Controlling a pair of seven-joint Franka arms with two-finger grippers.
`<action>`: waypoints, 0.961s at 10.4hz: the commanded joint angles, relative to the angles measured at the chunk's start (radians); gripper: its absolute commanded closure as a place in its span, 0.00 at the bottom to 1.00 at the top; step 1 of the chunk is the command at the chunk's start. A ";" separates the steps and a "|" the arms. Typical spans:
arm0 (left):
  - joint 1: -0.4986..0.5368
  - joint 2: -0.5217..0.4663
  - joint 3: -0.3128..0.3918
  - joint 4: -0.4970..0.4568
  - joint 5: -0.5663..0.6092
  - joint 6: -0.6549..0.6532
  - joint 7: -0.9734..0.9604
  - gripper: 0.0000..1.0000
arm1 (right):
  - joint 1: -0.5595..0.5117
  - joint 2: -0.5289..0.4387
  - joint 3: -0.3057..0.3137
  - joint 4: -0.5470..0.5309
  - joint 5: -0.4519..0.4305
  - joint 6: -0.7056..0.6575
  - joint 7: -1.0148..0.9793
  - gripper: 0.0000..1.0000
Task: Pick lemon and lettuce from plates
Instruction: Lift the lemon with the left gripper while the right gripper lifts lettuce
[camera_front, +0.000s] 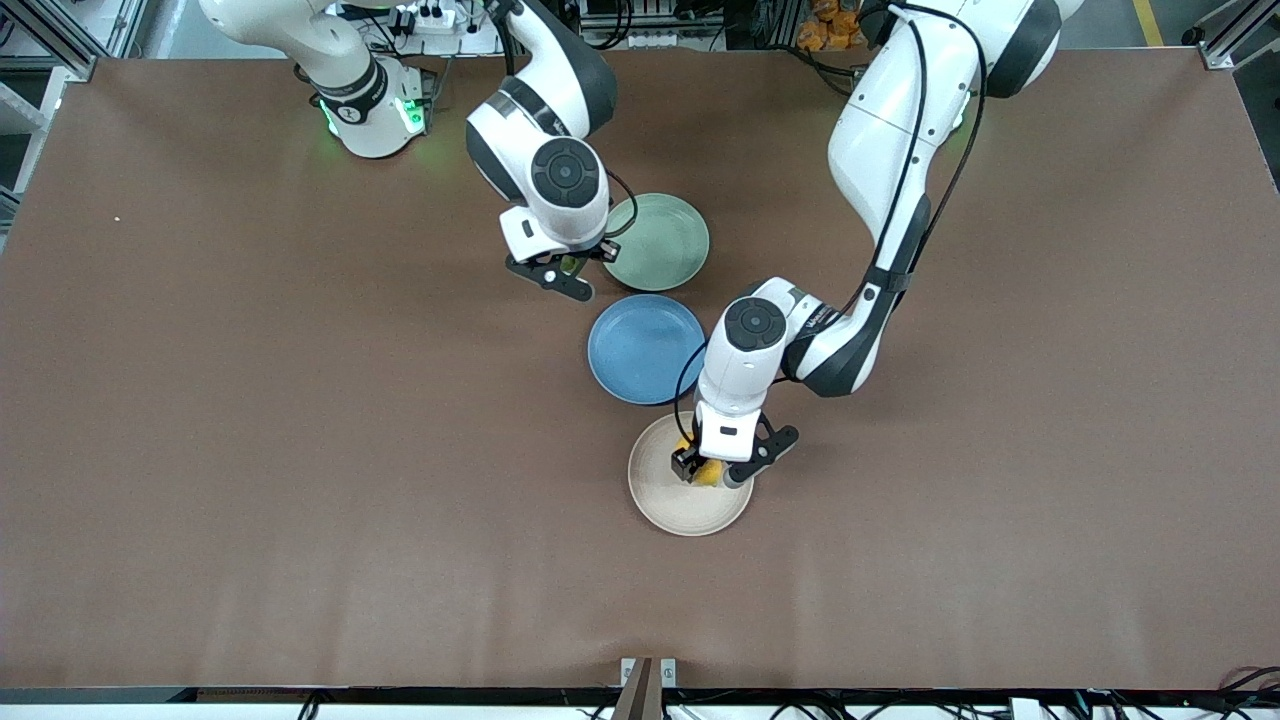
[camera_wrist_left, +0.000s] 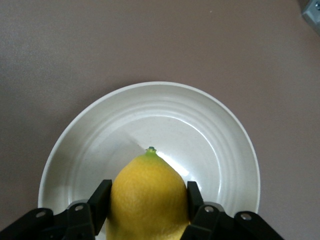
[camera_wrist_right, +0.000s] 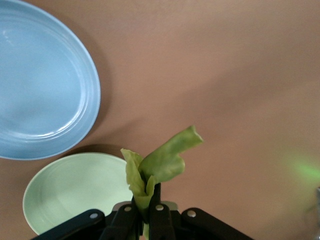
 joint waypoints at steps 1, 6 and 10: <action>0.002 -0.034 0.011 -0.003 0.036 -0.007 -0.032 1.00 | -0.065 -0.047 0.015 0.018 0.013 -0.102 -0.074 0.98; 0.042 -0.129 0.008 -0.005 0.034 -0.240 0.054 1.00 | -0.230 -0.101 0.012 0.137 0.046 -0.387 -0.229 0.97; 0.084 -0.198 0.000 -0.011 0.019 -0.381 0.185 1.00 | -0.368 -0.115 0.010 0.205 0.046 -0.546 -0.378 0.97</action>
